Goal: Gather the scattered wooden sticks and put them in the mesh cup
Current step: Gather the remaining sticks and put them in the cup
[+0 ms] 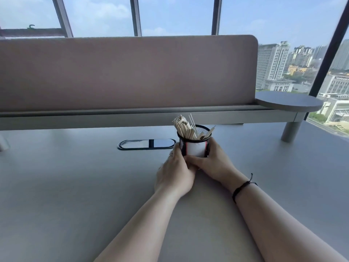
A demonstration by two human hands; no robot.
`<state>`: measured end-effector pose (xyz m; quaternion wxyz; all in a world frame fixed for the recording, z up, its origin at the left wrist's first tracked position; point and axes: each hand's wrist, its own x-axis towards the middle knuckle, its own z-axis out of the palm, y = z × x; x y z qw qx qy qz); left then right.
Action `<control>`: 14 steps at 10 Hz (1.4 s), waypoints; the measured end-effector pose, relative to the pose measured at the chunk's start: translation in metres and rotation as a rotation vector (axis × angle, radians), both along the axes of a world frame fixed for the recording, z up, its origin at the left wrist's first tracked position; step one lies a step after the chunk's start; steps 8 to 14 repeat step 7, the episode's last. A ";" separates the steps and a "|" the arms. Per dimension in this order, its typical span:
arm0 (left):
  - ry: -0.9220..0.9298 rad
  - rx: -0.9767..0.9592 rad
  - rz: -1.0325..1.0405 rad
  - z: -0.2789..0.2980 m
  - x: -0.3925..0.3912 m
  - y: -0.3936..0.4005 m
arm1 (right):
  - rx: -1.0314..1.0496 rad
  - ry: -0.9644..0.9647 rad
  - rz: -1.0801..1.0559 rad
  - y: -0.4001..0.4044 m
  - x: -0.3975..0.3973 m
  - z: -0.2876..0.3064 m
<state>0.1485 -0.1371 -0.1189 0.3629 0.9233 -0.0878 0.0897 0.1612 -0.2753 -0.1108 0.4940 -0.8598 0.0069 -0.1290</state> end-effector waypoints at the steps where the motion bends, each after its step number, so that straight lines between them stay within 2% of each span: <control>1: -0.006 0.021 0.034 -0.003 0.016 -0.004 | -0.006 -0.008 0.014 -0.002 0.019 -0.005; 3: 0.005 0.039 0.043 -0.006 0.030 -0.008 | 0.024 0.001 0.036 -0.005 0.035 -0.010; 7: 0.040 0.019 0.089 0.001 0.027 -0.011 | -0.103 0.063 -0.036 -0.007 0.020 -0.004; 14: 0.040 0.019 0.089 0.001 0.027 -0.011 | -0.103 0.063 -0.036 -0.007 0.020 -0.004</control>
